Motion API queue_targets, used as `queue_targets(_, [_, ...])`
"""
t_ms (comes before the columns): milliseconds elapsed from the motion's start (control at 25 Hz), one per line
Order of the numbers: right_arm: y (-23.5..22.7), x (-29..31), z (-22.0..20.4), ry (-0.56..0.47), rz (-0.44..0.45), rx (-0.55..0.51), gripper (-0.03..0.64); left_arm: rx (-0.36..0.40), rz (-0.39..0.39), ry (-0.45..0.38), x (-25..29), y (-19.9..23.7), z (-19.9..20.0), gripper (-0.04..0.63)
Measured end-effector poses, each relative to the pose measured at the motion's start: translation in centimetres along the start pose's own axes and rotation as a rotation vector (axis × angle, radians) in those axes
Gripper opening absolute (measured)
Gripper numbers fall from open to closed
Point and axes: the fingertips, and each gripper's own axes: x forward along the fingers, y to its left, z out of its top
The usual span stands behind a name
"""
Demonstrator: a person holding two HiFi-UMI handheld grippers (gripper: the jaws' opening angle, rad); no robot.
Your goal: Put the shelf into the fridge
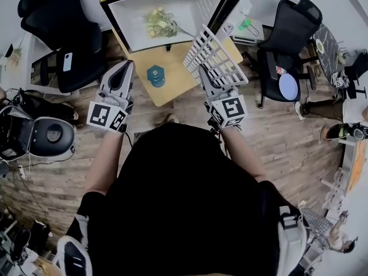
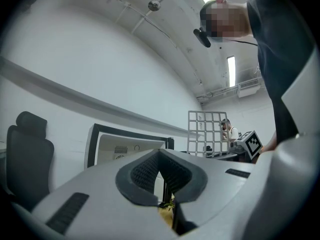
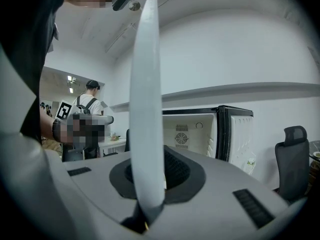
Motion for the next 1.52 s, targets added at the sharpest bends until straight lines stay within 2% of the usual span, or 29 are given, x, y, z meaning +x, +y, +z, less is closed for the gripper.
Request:
queue_targets(280, [-1.4,0.6,0.0,-0.02,0.028,0.007,0.048,0.014,0.017,0.002,1.0,-0.7,0.0,0.018])
queue_targets(680, [-0.2,1.1,-1.0,-0.015,0.082,0.031,0.048,0.02,0.062,0.03,-0.6,-1.4,-0.4,0.018])
queue_targets(1200, [-0.2,3.3,0.0,-0.052,0.078,0.046,0.048,0.022,0.027,0.035,1.1,0.1,-0.4,0.018])
queue_targets(1360, [-1.0,4.1,0.6,-0.08,0.06,0.118,0.048,0.016,0.006,0.038,2.1,0.5,-0.4,0.018])
queue_targets(1520, [-2.1,5.4,1.3,-0.125,0.035,0.264,0.048,0.005,-0.003,0.041,2.5,1.5,-0.8,0.018])
